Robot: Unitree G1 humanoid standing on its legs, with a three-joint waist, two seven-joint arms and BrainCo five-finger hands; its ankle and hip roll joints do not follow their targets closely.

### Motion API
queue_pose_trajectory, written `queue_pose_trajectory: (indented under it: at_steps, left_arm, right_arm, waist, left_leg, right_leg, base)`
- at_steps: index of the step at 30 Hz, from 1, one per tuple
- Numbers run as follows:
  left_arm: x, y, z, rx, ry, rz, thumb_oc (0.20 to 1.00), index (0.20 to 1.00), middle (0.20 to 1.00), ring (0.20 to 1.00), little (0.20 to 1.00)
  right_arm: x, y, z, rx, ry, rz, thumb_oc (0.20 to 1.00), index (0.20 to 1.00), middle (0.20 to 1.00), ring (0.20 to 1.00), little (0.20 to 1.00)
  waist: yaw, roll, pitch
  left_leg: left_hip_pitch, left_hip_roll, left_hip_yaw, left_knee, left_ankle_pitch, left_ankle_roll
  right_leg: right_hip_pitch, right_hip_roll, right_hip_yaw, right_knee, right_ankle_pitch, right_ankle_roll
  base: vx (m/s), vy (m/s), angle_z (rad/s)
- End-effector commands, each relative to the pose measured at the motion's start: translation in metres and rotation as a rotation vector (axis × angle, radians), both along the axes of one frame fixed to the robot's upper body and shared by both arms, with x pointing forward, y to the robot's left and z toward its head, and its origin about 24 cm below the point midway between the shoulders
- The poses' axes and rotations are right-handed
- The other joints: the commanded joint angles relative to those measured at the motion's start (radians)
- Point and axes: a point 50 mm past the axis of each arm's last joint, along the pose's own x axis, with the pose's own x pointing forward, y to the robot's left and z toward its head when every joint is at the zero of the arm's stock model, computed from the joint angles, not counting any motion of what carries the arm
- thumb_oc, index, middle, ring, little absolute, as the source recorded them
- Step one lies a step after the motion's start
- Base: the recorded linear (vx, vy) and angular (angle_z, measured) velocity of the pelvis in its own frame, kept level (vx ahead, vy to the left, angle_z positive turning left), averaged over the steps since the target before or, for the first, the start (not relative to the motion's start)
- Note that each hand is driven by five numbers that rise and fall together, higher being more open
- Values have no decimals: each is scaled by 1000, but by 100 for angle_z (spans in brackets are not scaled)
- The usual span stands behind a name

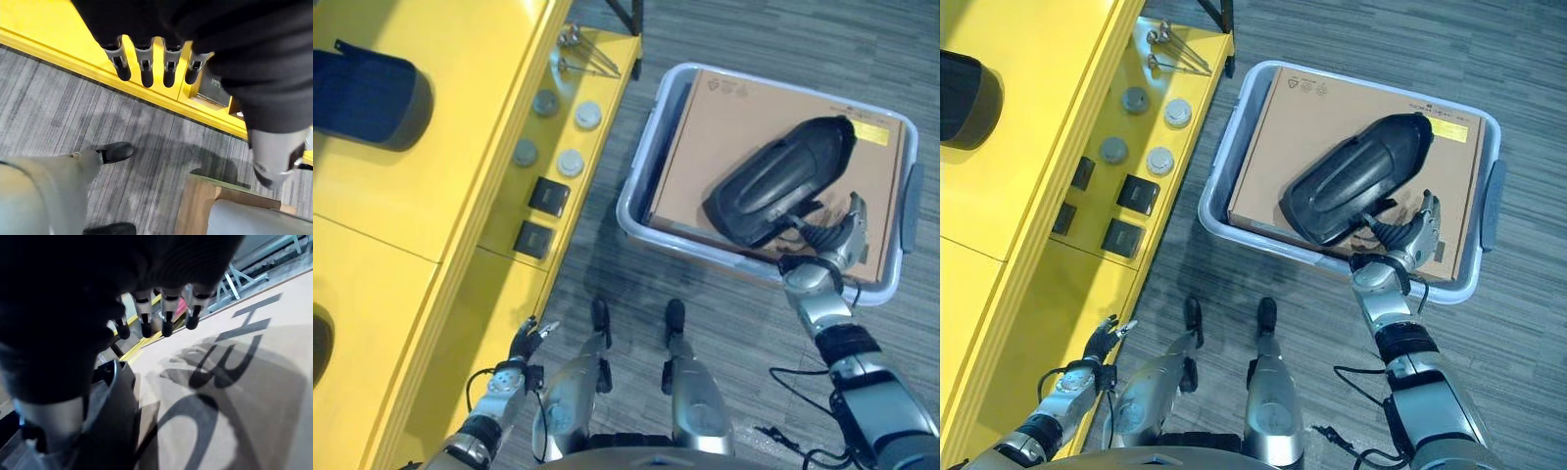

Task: Move parts from the plastic box to the shelf.

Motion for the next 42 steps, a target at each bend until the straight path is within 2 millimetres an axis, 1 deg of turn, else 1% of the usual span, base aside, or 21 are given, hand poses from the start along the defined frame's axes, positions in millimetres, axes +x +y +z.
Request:
queue_pose_trajectory:
  at_steps: [1,2,4,5,6,7,9,15,19,22,23,27,28,30,32,34,35,37,39,40,42]
  left_arm:
    - [-4,-1,-5,1,26,-25,1000,1000,1000,1000,1000]
    - [-2,0,-4,6,25,-32,1000,1000,1000,1000,1000]
    - [0,3,-3,15,26,-40,1000,1000,1000,1000,1000]
    - [0,3,-2,18,27,-44,1000,1000,1000,1000,1000]
    - [1,4,-2,22,28,-49,1000,1000,1000,1000,1000]
    - [1,4,-2,25,30,-56,1000,1000,1000,1000,1000]
    - [3,5,-1,30,27,-69,1000,1000,1000,1000,1000]
    - [1,4,-3,37,32,-76,1000,1000,1000,1000,1000]
    - [1,8,-1,45,14,-65,1000,1000,1000,1000,1000]
    - [5,15,6,56,-44,-77,1000,1000,1000,1000,1000]
    - [9,18,13,59,-81,-83,1000,1000,1000,1000,1000]
    - [20,22,30,65,-153,-92,1000,1000,1000,1000,1000]
    - [26,23,41,50,-201,-98,1000,1000,1000,1000,1000]
    - [31,23,53,48,-253,-119,1000,1000,1000,1000,1000]
    - [40,23,70,32,-305,-144,1000,1000,1000,1000,1000]
    - [46,20,82,27,-334,-169,1000,1000,1000,1000,1000]
    - [54,14,98,15,-379,-215,1000,1000,1000,1000,1000]
    - [59,9,107,6,-399,-243,1000,1000,1000,1000,1000]
    - [70,-9,131,-70,-455,-336,1000,1000,1000,1000,1000]
    - [71,-12,134,-86,-459,-349,1000,1000,1000,1000,1000]
    - [76,-32,151,-177,-502,-437,1000,1000,1000,1000,1000]
  right_arm:
    - [9,-5,-4,56,182,78,1000,1000,1000,1000,1000]
    - [9,-6,-17,112,304,106,1000,1000,1000,1000,1000]
    - [8,-9,-30,134,432,117,1000,1000,1000,1000,1000]
    - [7,-10,-35,152,468,113,793,793,793,793,793]
    - [6,-12,-38,154,509,103,398,398,398,398,398]
    - [4,-16,-41,165,535,82,200,200,200,200,200]
    - [-1,-27,-44,196,568,26,200,200,200,200,200]
    - [-13,-41,-51,276,564,-78,200,200,200,200,200]
    - [-20,-51,-50,235,544,-113,200,200,200,200,200]
    - [-24,-65,-38,104,501,-109,200,200,200,200,200]
    - [-27,-70,-30,16,466,-100,200,200,200,200,200]
    - [-28,-70,-10,-173,402,-77,200,200,200,200,200]
    - [-29,-68,3,-270,362,-51,200,200,200,200,200]
    - [-32,-64,14,-361,317,-10,200,200,200,200,200]
    - [-34,-56,30,-484,266,47,200,200,200,200,200]
    - [-35,-53,38,-557,242,78,200,200,200,200,200]
    - [-36,-46,47,-640,211,133,200,200,200,200,200]
    - [-36,-43,53,-679,193,152,200,200,200,200,200]
    - [-37,-30,71,-816,109,209,200,200,200,200,200]
    - [-37,-29,73,-827,98,213,200,200,200,200,200]
    - [-37,-15,90,-924,14,262,200,200,200,200,200]
  waist:
    - [35,-29,-53]
    - [44,-29,-54]
    - [56,-31,-56]
    - [62,-30,-56]
    - [68,-30,-58]
    - [74,-30,-60]
    - [85,-28,-62]
    - [90,-32,-73]
    - [86,-40,-86]
    - [77,-54,-106]
    - [68,-64,-120]
    - [52,-84,-146]
    - [37,-94,-163]
    - [29,-103,-182]
    - [14,-114,-211]
    - [7,-120,-229]
    - [2,-126,-250]
    - [-2,-130,-263]
    - [-10,-136,-298]
    - [-11,-137,-301]
    - [-21,-143,-324]
  left_leg:
    - [35,4,-55,14,-164,-25]
    - [34,4,-57,11,-160,-26]
    - [33,6,-61,10,-158,-28]
    - [32,7,-62,10,-156,-28]
    - [32,7,-65,10,-154,-29]
    - [31,8,-66,10,-153,-30]
    - [31,9,-70,10,-151,-29]
    - [42,11,-69,7,-152,-28]
    - [54,14,-65,4,-152,-29]
    - [70,20,-56,1,-151,-32]
    - [80,24,-49,1,-152,-34]
    - [99,30,-33,1,-156,-37]
    - [111,33,-21,1,-157,-37]
    - [127,36,-9,1,-161,-36]
    - [146,41,4,1,-166,-36]
    - [157,42,11,1,-168,-36]
    - [172,44,18,1,-172,-34]
    - [180,45,22,1,-174,-33]
    - [200,46,29,1,-180,-29]
    - [203,46,29,1,-181,-29]
    - [218,45,34,1,-189,-25]
  right_leg:
    - [10,-35,-37,11,-117,19]
    - [11,-35,-44,10,-116,18]
    - [13,-36,-54,10,-117,16]
    - [15,-37,-59,10,-117,15]
    - [16,-37,-64,10,-118,14]
    - [18,-39,-71,11,-118,14]
    - [20,-40,-81,15,-120,14]
    - [34,-36,-88,14,-123,10]
    - [45,-32,-86,13,-123,11]
    - [60,-27,-86,11,-122,15]
    - [70,-24,-85,9,-121,18]
    - [89,-20,-80,5,-118,25]
    - [99,-17,-73,2,-117,28]
    - [112,-14,-65,2,-119,31]
    - [127,-11,-55,2,-120,33]
    - [137,-8,-51,2,-122,34]
    - [151,-6,-48,2,-124,35]
    - [159,-6,-47,2,-125,36]
    - [180,-3,-47,2,-132,36]
    - [183,-2,-47,2,-133,36]
    - [197,1,-46,2,-139,36]
  base:
    - [7,-13,16]
    - [5,-26,18]
    - [4,-37,15]
    - [2,-34,12]
    - [2,-35,18]
    - [0,-36,16]
    - [-7,-29,9]
    - [1,-10,11]
    - [8,-17,3]
    - [14,-59,2]
    - [19,-79,-2]
    - [18,-66,-1]
    - [40,-58,-3]
    - [47,-62,-7]
    - [55,-60,-27]
    - [57,-61,-18]
    - [52,-77,-8]
    - [43,-58,-13]
    - [36,-61,-14]
    - [12,-45,-9]
    - [-6,-41,-2]
